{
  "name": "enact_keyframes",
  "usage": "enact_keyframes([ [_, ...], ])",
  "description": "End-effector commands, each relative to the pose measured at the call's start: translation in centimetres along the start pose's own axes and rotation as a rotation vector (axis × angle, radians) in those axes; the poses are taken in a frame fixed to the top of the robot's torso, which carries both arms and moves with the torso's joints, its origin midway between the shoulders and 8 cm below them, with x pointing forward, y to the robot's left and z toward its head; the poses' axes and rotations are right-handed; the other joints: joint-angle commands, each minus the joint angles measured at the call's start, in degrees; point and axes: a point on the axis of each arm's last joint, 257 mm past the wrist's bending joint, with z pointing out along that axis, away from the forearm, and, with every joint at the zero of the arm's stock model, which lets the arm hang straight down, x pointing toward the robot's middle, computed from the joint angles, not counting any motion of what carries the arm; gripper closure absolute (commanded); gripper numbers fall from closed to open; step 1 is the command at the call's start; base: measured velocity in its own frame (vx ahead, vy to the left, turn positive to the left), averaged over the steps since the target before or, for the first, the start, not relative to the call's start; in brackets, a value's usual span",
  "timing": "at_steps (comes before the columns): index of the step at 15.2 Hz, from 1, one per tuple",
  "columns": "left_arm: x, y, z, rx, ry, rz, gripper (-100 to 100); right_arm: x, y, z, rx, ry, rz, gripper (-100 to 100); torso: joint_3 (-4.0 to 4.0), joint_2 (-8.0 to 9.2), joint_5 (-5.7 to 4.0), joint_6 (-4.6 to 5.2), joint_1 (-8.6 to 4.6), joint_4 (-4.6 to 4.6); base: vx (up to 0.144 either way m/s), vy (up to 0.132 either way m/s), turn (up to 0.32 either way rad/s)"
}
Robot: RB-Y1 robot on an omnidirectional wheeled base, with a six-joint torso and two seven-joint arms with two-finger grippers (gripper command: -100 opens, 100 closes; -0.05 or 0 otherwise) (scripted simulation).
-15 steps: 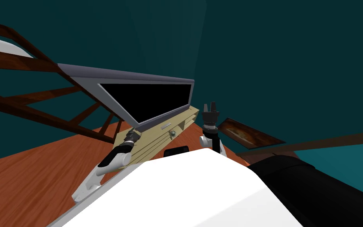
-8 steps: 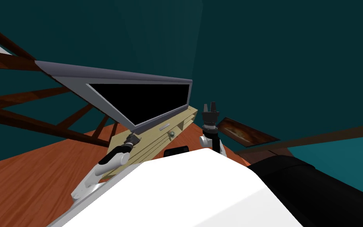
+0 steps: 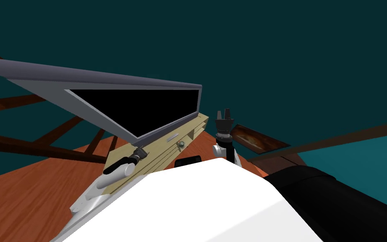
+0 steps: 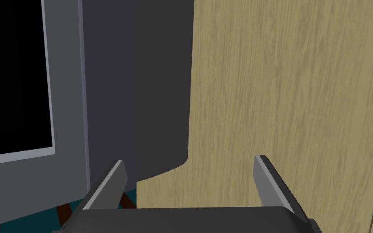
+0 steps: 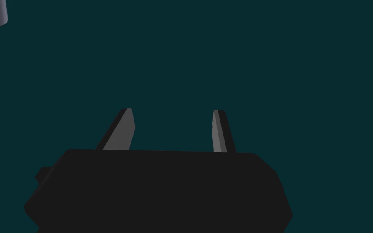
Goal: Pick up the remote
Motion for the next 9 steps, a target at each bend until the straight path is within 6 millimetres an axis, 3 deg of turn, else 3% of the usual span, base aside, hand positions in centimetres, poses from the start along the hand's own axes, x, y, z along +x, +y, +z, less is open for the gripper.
enact_keyframes([
  [1,-1.4,1.6,0.2,-0.059,-0.028,-0.018,-100,0.0,0.0,0.0,0.000,0.000,0.000,0,0.00,0.00,0.00,0.00,0.00,0.00,0.053,-0.043,-0.110],
  [7,-5.5,4.8,0.7,-0.217,-0.113,-0.080,-100,0.0,0.0,0.0,0.000,0.000,0.000,0,-0.03,-0.06,-0.01,0.00,-0.04,-0.01,0.064,-0.045,-0.132],
  [9,-5.7,5.3,0.5,-0.238,-0.120,-0.080,-100,0.0,0.0,0.0,0.000,0.000,0.000,0,-0.07,-0.12,-0.02,0.00,-0.11,-0.03,0.071,-0.049,-0.084],
])
